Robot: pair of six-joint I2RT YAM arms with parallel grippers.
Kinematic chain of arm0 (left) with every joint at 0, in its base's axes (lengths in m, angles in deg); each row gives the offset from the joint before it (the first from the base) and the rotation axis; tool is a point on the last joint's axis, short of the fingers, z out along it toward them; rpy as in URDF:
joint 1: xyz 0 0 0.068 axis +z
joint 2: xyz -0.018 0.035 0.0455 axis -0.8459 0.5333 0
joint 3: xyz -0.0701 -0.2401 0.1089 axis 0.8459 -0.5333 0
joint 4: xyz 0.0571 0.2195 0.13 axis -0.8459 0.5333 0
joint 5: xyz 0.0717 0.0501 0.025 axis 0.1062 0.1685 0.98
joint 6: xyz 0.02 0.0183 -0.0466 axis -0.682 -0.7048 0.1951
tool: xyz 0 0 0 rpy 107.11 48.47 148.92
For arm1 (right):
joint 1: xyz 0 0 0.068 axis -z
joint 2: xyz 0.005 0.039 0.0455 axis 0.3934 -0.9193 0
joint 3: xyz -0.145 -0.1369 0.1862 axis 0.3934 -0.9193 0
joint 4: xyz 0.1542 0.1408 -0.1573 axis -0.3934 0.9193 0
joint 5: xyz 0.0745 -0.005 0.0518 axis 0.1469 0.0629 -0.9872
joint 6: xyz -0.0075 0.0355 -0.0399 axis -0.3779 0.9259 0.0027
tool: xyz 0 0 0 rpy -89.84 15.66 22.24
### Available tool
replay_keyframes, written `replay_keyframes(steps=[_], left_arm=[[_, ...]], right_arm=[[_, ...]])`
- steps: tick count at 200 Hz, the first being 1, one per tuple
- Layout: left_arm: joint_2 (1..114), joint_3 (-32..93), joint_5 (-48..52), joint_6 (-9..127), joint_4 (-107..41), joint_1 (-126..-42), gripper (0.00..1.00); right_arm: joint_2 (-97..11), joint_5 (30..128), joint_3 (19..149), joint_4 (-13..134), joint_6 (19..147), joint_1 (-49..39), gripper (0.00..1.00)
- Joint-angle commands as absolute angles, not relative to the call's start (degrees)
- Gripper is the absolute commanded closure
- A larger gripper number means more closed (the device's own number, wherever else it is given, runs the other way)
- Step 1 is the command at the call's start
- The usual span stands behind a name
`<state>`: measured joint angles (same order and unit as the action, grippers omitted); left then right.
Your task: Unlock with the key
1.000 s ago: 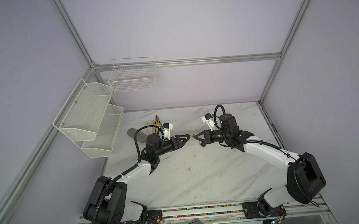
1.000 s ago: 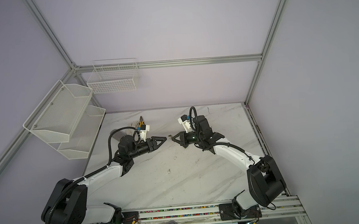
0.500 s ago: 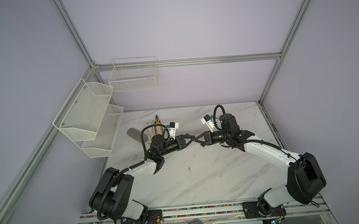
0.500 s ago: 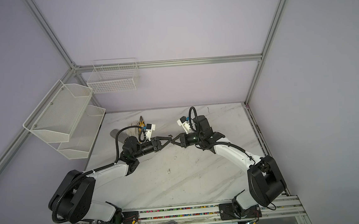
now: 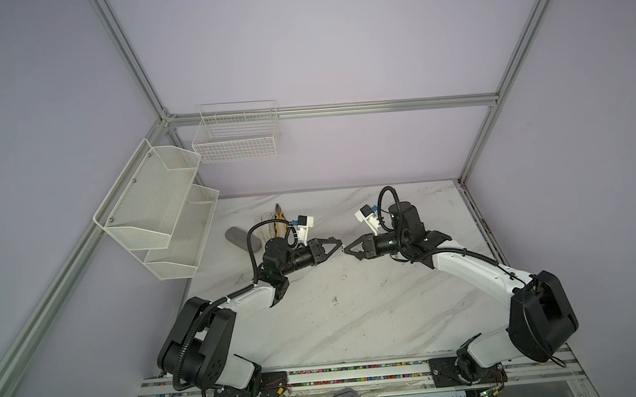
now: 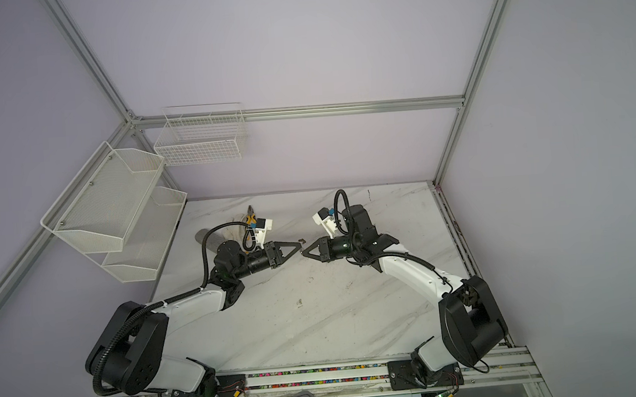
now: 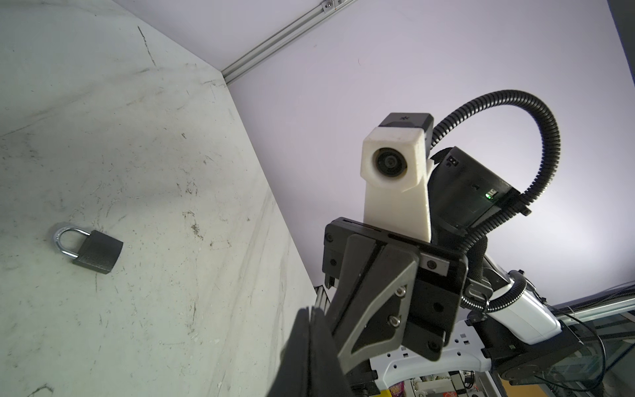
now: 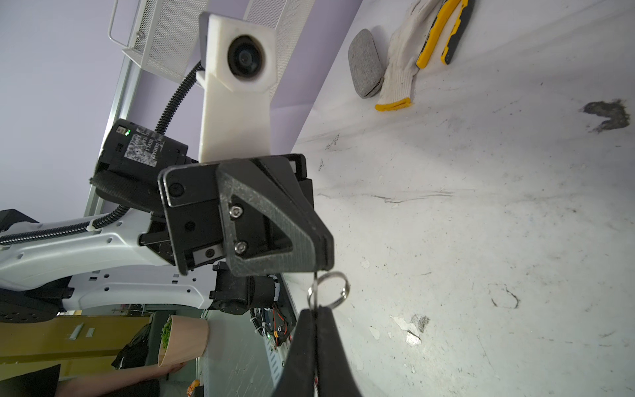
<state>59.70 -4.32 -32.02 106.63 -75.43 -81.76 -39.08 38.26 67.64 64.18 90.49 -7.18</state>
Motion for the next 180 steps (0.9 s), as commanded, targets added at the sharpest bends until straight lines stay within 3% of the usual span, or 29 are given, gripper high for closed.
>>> replay_keyframes(steps=[1,22,32,41,57,110,144,180], left_arm=[[59.0,-0.8,-34.4,105.5,-77.9,-81.5,1.0],[59.4,0.1,-35.3,104.9,-76.8,-80.9,1.0],[59.3,0.9,-36.3,105.1,-75.3,-79.4,0.83],[58.8,1.1,-36.4,105.3,-74.4,-78.0,0.74],[57.2,-0.2,-35.3,106.4,-73.6,-76.2,0.67],[50.5,-10.8,-13.9,112.0,-81.4,-87.8,0.64],[53.8,-13.9,-9.0,115.7,-85.6,-91.5,0.64],[61.7,-12.9,-7.7,119.1,-94.2,-94.3,0.62]], right_arm=[[-37.1,36.3,67.6,62.2,91.9,-7.0,0.94],[-36.3,36.4,66.4,60.9,93.5,-7.0,0.96],[-35.6,37.4,65.9,60.9,93.8,-7.0,0.97],[-35.1,38.1,65.4,60.7,94.3,-6.8,0.97],[-34.3,39.0,62.7,55.5,99.2,-6.8,0.98],[-29.0,56.0,43.9,17.3,128.0,-7.3,1.0],[-25.7,63.0,42.2,18.9,129.6,-9.6,1.0],[-24.7,64.3,41.2,18.7,132.8,-12.0,1.0]])
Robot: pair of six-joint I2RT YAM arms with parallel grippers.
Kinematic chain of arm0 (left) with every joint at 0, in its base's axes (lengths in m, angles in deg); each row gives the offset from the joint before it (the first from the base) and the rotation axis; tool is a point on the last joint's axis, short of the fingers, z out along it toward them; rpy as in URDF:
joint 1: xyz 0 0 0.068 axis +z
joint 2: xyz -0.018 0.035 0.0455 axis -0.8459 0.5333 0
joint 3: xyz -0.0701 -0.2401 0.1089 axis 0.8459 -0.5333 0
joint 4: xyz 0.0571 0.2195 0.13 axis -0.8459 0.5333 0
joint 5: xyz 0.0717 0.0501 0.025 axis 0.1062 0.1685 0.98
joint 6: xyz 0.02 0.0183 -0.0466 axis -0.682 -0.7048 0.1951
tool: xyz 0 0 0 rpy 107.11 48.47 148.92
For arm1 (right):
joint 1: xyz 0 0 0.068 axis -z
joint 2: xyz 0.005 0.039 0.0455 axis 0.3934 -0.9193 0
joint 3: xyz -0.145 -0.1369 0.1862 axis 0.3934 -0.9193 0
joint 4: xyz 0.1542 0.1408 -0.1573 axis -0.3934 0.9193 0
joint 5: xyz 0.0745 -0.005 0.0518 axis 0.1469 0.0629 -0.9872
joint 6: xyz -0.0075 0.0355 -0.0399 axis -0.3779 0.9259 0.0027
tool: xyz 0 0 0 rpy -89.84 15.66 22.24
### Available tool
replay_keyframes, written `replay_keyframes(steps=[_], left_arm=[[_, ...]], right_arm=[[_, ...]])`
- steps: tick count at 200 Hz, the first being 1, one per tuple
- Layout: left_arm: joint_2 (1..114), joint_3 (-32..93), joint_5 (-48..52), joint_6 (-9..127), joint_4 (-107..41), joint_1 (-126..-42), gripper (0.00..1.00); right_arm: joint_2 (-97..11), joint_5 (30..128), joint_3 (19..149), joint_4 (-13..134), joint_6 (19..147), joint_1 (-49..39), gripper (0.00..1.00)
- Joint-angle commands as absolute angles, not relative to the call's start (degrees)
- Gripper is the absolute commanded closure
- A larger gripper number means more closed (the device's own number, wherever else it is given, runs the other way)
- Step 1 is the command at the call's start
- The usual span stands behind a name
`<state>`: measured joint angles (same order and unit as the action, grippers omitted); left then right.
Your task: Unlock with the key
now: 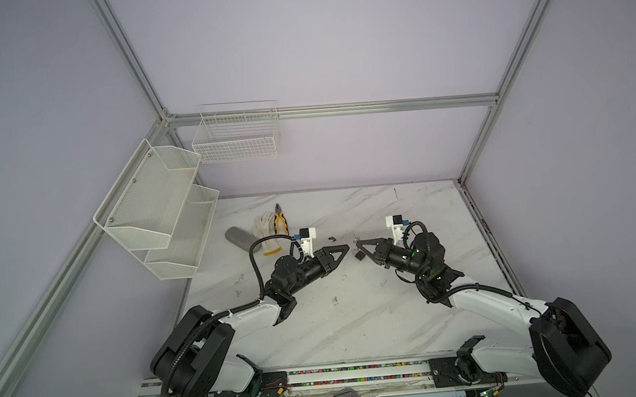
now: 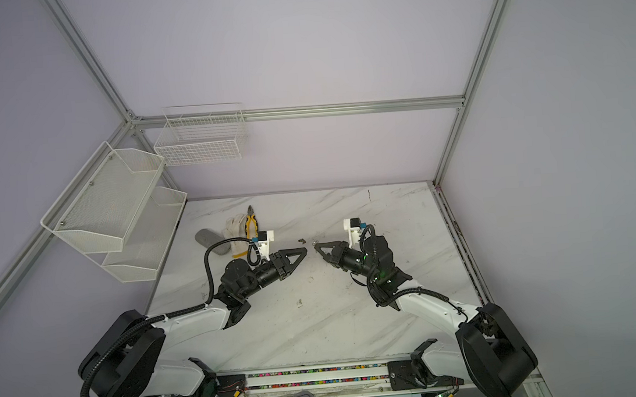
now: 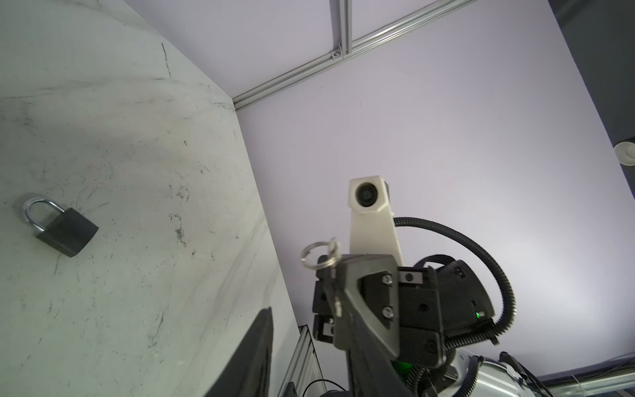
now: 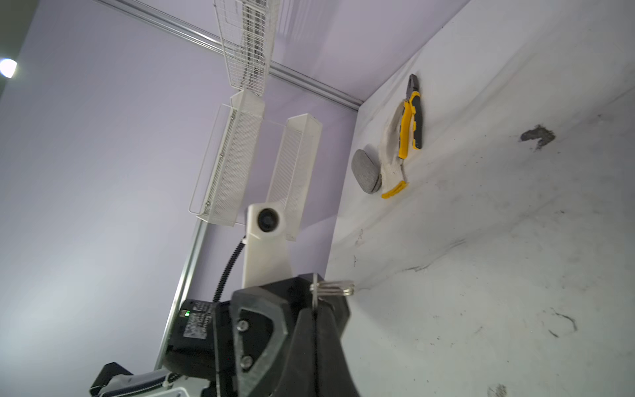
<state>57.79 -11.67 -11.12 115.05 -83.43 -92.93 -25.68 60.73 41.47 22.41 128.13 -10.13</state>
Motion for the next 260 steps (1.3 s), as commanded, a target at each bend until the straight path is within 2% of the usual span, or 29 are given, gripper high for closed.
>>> replay_keyframes(steps=[1,23,103,152,180,209,260], left_arm=[[62.0,-12.9,-7.7,119.3,-94.6,-94.3,0.62],[65.7,-12.7,-7.7,122.3,-102.8,-94.9,0.58],[63.4,-13.4,-6.0,119.7,-103.0,-94.8,0.55],[62.7,-12.3,-7.0,119.8,-103.8,-94.6,0.58],[61.6,-12.3,-8.1,118.8,-103.9,-94.6,0.55],[63.1,-11.6,-9.5,119.1,-104.0,-94.5,0.63],[64.2,-11.4,-10.4,119.2,-103.7,-94.3,0.62]], right_arm=[[-24.6,64.4,41.3,18.9,132.7,-12.0,1.0],[-24.1,65.2,41.3,20.4,132.1,-13.4,1.0],[-24.6,63.6,39.0,18.7,133.4,-13.7,1.0],[-24.8,63.7,37.6,17.0,134.6,-13.7,1.0],[-25.9,63.9,37.0,13.1,137.9,-13.6,1.0],[-27.0,63.1,37.9,12.2,138.1,-13.7,1.0],[-27.5,62.4,37.2,10.7,138.5,-13.8,1.0]])
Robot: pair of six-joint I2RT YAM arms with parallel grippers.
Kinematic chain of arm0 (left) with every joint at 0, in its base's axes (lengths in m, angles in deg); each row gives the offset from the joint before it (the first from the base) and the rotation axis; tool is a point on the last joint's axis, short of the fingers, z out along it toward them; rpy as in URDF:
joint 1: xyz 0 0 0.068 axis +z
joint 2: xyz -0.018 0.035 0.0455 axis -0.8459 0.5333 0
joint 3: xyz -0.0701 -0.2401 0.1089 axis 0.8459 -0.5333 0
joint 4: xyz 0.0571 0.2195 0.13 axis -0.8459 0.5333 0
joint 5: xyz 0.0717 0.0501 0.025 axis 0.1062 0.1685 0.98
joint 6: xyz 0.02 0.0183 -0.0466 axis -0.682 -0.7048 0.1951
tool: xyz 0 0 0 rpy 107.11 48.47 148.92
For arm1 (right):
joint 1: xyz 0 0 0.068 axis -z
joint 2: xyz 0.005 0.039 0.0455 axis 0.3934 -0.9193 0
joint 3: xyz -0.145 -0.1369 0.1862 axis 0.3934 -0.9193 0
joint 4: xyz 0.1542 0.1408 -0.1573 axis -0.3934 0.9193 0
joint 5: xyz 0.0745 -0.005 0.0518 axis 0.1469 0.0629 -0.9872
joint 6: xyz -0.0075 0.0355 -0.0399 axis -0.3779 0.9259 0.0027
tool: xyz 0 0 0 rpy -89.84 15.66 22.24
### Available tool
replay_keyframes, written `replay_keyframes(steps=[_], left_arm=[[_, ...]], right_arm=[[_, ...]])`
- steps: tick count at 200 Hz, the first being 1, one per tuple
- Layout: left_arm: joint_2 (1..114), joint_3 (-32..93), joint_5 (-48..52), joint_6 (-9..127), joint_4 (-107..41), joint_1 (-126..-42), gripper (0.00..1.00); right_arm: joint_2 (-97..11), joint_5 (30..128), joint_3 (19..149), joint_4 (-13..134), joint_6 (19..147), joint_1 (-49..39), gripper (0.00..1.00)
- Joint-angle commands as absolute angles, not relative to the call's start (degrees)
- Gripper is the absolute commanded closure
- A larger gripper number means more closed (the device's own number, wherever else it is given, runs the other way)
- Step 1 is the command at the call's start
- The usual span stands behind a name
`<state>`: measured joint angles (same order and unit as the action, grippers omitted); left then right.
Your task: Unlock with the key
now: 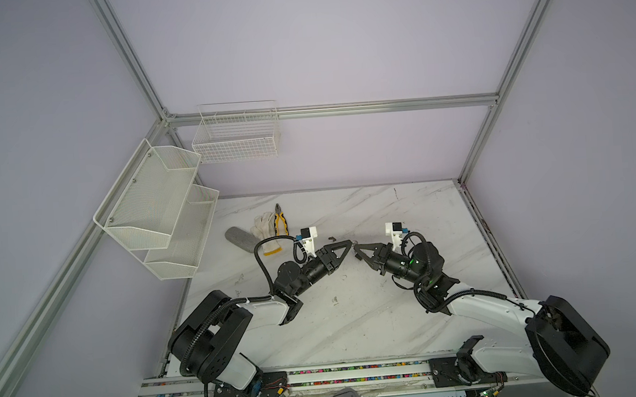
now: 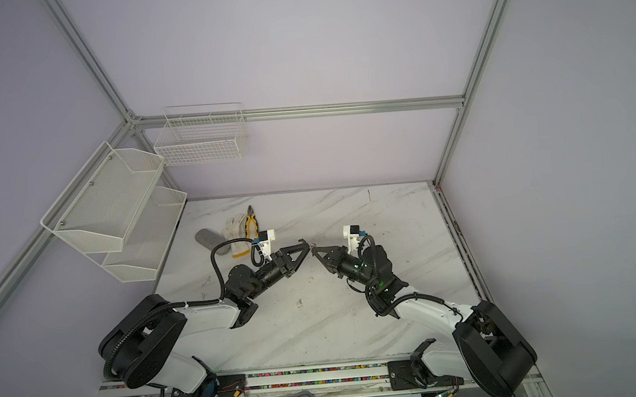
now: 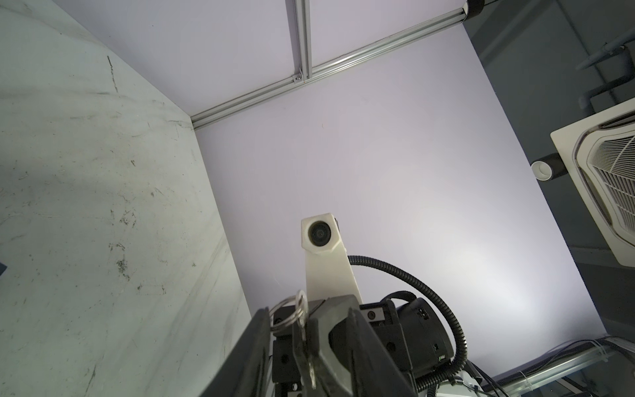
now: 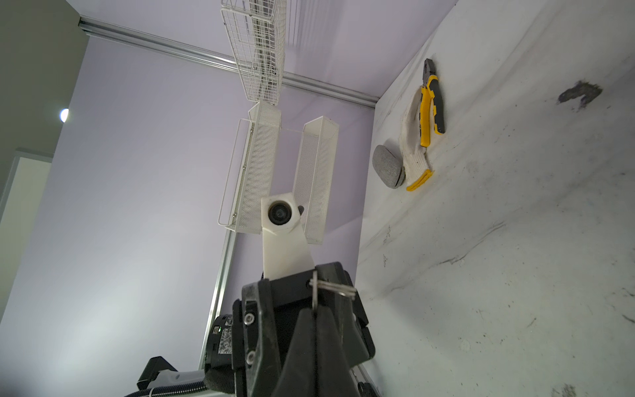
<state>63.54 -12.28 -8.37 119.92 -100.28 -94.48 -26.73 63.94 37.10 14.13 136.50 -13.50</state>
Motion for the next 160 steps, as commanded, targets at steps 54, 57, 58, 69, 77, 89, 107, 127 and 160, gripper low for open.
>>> replay_keyframes(steps=[54,57,58,69,77,89,107,127,160], left_arm=[[65.2,-10.4,-11.2,119.1,-103.9,-93.5,0.8],[65.1,-10.5,-11.3,119.0,-103.9,-93.4,0.81],[65.0,-10.5,-11.3,119.0,-103.9,-93.3,0.81],[64.6,-10.5,-11.8,118.8,-103.9,-92.5,0.84],[64.3,-10.5,-12.0,118.7,-103.8,-92.2,0.88],[64.4,-10.5,-12.4,118.6,-103.7,-91.9,0.94],[64.8,-10.4,-12.9,118.7,-103.8,-91.8,1.0],[64.9,-9.8,-13.7,118.6,-103.8,-91.7,1.0],[65.0,-8.6,-16.6,118.3,-102.7,-90.4,1.0]], right_arm=[[-29.2,59.9,37.0,8.5,138.7,-14.4,1.0],[-29.2,59.8,36.9,8.5,138.8,-14.4,1.0],[-29.2,59.7,36.9,8.5,138.8,-14.4,1.0],[-29.2,59.3,36.5,8.4,138.7,-14.4,1.0],[-29.2,59.0,36.6,8.5,138.5,-14.4,1.0],[-29.2,58.8,36.5,8.2,138.6,-14.4,1.0],[-29.5,58.4,36.8,8.0,138.4,-14.4,1.0],[-29.9,58.1,36.8,7.3,138.5,-14.5,1.0],[-29.6,56.1,37.2,7.9,137.7,-14.4,0.86]])
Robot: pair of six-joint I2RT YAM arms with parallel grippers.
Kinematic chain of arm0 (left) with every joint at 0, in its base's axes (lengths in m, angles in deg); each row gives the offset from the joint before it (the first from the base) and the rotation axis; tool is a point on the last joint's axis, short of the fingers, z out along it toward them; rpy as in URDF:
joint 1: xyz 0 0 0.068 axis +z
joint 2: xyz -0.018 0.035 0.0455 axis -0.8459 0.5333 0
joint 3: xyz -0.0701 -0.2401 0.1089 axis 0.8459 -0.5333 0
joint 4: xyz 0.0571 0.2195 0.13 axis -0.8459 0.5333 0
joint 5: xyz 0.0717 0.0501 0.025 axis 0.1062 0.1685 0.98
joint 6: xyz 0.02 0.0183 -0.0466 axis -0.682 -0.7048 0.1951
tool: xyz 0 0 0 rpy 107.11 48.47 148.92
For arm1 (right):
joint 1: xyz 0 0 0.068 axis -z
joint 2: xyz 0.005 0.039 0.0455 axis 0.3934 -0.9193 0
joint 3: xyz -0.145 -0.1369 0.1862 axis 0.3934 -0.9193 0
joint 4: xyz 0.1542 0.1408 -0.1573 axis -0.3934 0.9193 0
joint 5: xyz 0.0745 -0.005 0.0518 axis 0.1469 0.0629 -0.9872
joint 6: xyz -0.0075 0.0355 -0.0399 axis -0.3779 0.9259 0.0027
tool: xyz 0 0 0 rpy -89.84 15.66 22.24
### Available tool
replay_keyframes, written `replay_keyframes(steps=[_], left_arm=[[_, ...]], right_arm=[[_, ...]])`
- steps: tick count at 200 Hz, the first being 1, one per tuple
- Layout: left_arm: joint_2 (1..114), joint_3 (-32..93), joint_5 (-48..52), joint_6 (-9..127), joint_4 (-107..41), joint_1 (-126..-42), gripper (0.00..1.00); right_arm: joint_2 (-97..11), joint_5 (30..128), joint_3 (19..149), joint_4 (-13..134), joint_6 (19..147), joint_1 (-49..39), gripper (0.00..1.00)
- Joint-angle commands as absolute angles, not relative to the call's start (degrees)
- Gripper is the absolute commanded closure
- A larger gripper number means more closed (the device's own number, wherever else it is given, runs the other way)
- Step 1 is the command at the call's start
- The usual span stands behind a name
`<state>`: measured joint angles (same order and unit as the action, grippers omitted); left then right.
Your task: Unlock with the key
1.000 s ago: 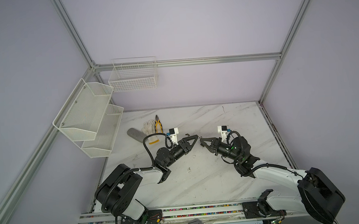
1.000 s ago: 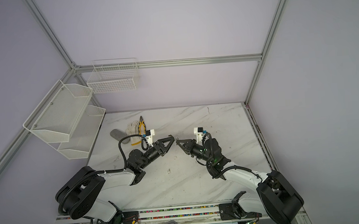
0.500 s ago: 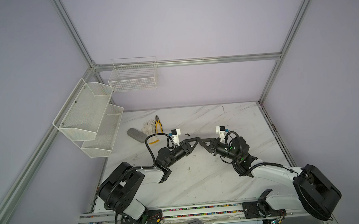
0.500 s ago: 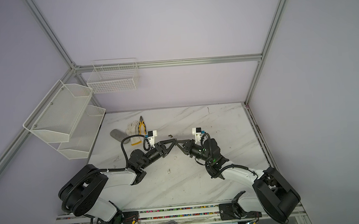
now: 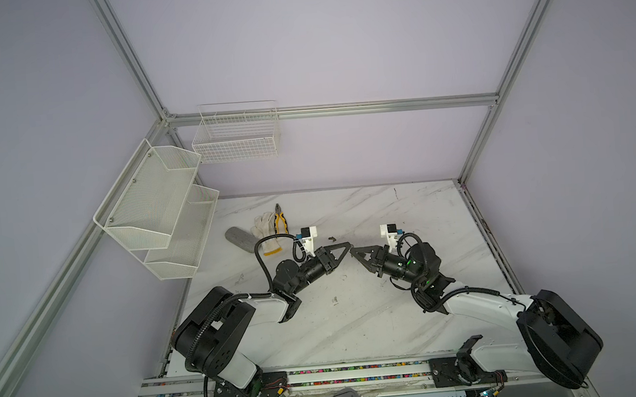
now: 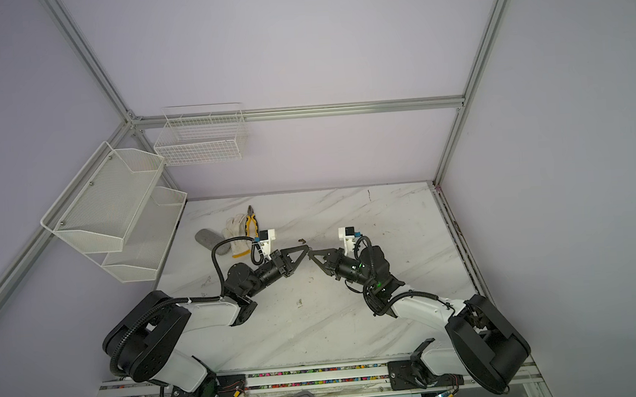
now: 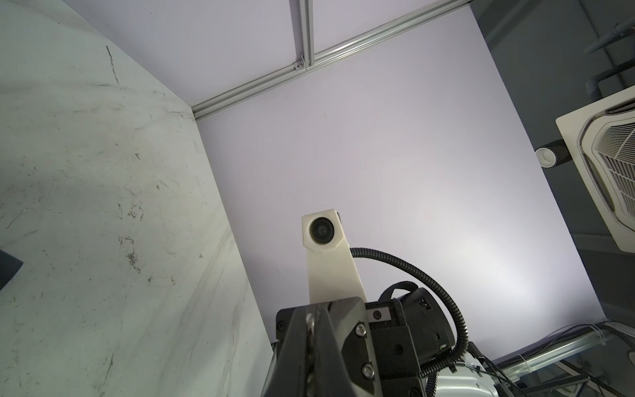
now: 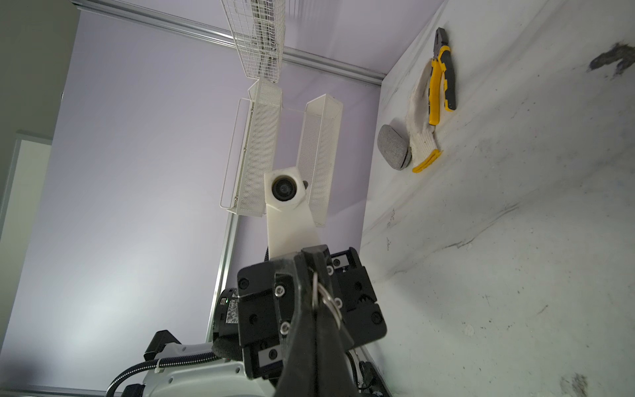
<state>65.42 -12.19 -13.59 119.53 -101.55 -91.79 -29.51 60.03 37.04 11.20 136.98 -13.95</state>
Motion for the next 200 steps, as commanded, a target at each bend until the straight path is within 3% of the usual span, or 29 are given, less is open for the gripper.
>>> replay_keyframes(steps=[1,25,71,103,136,200], left_arm=[[65.0,-8.5,-16.8,118.3,-102.6,-90.3,1.0],[64.5,-5.8,-24.3,116.6,-95.3,-87.2,1.0],[65.8,0.0,-39.4,114.8,-87.9,-82.6,1.0],[70.1,3.0,-45.6,120.7,-94.5,-82.8,1.0],[71.2,4.4,-47.7,120.0,-94.5,-83.5,1.0],[72.2,4.7,-48.1,121.2,-97.1,-83.9,1.0]], right_arm=[[-29.6,56.0,37.2,8.0,137.6,-14.3,0.85],[-27.9,51.1,37.8,11.8,135.8,-12.6,0.66],[-24.2,45.9,43.6,33.4,120.9,-5.8,0.49],[-27.9,46.4,51.9,49.2,105.2,-5.0,0.51],[-29.6,42.7,53.5,47.3,106.5,-5.1,0.66],[-30.4,39.5,52.9,46.9,106.7,-5.0,0.77]])
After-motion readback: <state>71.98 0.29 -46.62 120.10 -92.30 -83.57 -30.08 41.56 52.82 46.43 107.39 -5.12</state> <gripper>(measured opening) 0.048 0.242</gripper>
